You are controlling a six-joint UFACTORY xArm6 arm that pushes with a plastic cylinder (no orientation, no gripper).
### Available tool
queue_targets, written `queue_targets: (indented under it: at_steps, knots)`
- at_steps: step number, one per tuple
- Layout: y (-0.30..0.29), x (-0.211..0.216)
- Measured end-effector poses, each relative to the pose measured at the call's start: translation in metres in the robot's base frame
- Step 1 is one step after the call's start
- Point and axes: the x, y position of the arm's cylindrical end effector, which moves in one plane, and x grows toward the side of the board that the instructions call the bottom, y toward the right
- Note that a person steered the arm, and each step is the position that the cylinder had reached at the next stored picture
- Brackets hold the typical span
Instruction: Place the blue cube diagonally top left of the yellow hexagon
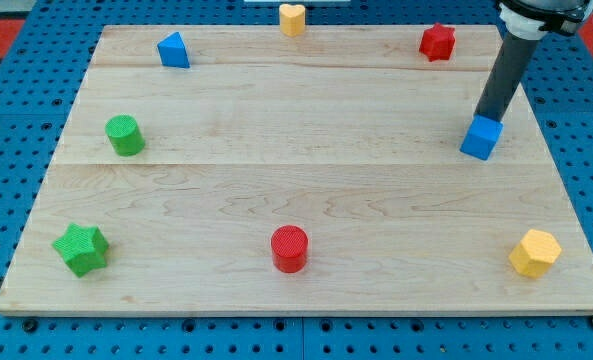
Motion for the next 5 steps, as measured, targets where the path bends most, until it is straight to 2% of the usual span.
queue_targets:
  at_steps: [2, 3, 4, 5]
  knots:
    - [-0.031, 0.088]
    - [-0.024, 0.066]
    - [-0.045, 0.059]
    - [-0.027, 0.087]
